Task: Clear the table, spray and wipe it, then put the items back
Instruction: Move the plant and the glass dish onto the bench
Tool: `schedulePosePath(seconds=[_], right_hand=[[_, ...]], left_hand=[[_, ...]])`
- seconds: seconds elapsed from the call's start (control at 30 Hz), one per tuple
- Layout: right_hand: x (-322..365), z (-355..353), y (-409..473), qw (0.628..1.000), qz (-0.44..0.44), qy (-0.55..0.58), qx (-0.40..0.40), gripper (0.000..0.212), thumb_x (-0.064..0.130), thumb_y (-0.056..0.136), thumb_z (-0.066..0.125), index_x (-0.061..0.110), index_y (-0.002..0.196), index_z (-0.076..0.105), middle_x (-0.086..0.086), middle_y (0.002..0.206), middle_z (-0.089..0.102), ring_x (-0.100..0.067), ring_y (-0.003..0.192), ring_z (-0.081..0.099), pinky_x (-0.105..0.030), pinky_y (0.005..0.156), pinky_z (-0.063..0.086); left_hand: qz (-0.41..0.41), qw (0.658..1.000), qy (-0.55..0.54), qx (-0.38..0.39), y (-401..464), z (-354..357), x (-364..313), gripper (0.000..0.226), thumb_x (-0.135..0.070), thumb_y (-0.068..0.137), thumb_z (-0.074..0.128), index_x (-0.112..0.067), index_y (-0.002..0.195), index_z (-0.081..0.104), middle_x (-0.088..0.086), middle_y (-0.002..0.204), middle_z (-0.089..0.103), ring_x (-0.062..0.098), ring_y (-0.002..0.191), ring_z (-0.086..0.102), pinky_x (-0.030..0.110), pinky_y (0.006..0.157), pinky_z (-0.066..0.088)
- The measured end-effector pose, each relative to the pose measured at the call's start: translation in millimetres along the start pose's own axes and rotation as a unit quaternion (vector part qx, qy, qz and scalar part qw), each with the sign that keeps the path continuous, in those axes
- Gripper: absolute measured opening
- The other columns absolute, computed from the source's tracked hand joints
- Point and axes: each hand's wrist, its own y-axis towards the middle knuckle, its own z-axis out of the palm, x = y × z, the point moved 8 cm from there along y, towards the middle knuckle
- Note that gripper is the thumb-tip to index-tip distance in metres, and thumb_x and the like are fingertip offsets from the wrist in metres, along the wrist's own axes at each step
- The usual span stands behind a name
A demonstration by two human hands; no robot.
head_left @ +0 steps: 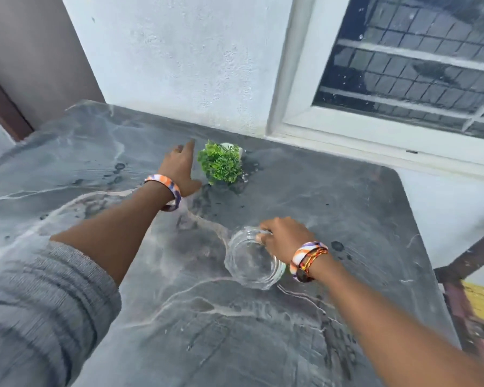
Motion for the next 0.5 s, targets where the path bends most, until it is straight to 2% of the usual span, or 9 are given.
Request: schedulePosePath(seconds=[0.07,0.17,0.23,0.33,0.4,0.5], right_hand=[[-5.7,-7.2,12.6,0.998,0.043,0.041,-0.014,0.020,0.027,0.091,0.051,0.015,0.093,0.067,-0.017,0.100,0.069,-0.035,0.097,0.061,-0.029,0.065,0.034],[-11.4,-19.8,25.0,0.988,0.108,0.098,-0.049,0.024,0.027,0.092,0.049,0.017,0.074,0.061,-0.016,0.097,0.068,-0.034,0.093,0.061,-0.027,0.061,0.027],[-16.7,-22.9,27.1,0.980,0.139,0.126,-0.073,0.024,0.025,0.092,0.048,0.012,0.078,0.063,-0.016,0.092,0.068,-0.033,0.089,0.061,-0.030,0.061,0.031],[-28.5,-22.8,26.0,0.963,0.177,0.174,-0.105,0.025,0.021,0.092,0.049,0.003,0.083,0.064,-0.016,0.086,0.068,-0.033,0.085,0.062,-0.035,0.070,0.045],[-37.1,-20.2,23.3,0.955,0.202,0.187,-0.112,0.025,0.019,0.093,0.049,0.001,0.087,0.066,-0.019,0.086,0.069,-0.034,0.084,0.063,-0.037,0.074,0.047],[-47.7,-18.0,21.1,0.940,0.228,0.221,-0.127,0.028,0.018,0.093,0.051,-0.005,0.084,0.064,-0.022,0.080,0.067,-0.030,0.075,0.061,-0.038,0.071,0.046]], left_hand=[[0.041,0.999,0.025,0.025,31.8,-3.4,4.0,0.096,-0.014,0.072,0.073,-0.006,0.146,0.012,0.030,0.143,0.030,0.043,0.130,0.033,0.046,0.105,0.034],[0.113,0.987,0.104,0.054,76.9,-7.2,4.6,0.093,-0.001,0.075,0.064,-0.010,0.147,0.006,0.026,0.148,0.025,0.040,0.137,0.025,0.046,0.111,0.027],[0.164,0.971,0.158,0.079,98.2,-4.0,2.5,0.099,0.002,0.075,0.062,-0.017,0.148,-0.003,0.021,0.154,0.013,0.036,0.143,0.011,0.048,0.114,0.024],[0.247,0.937,0.210,0.131,118.1,5.5,-12.1,0.115,-0.004,0.073,0.072,-0.030,0.145,-0.014,0.015,0.157,-0.006,0.033,0.145,-0.001,0.051,0.109,0.033],[0.346,0.890,0.266,0.135,119.3,11.0,-38.1,0.121,-0.011,0.070,0.077,-0.032,0.144,-0.016,0.012,0.157,-0.011,0.031,0.145,0.000,0.048,0.111,0.031],[0.509,0.779,0.336,0.145,106.4,28.4,-79.2,0.094,-0.004,0.080,0.058,-0.034,0.146,-0.002,0.007,0.158,-0.001,0.026,0.145,0.009,0.039,0.110,0.032]])
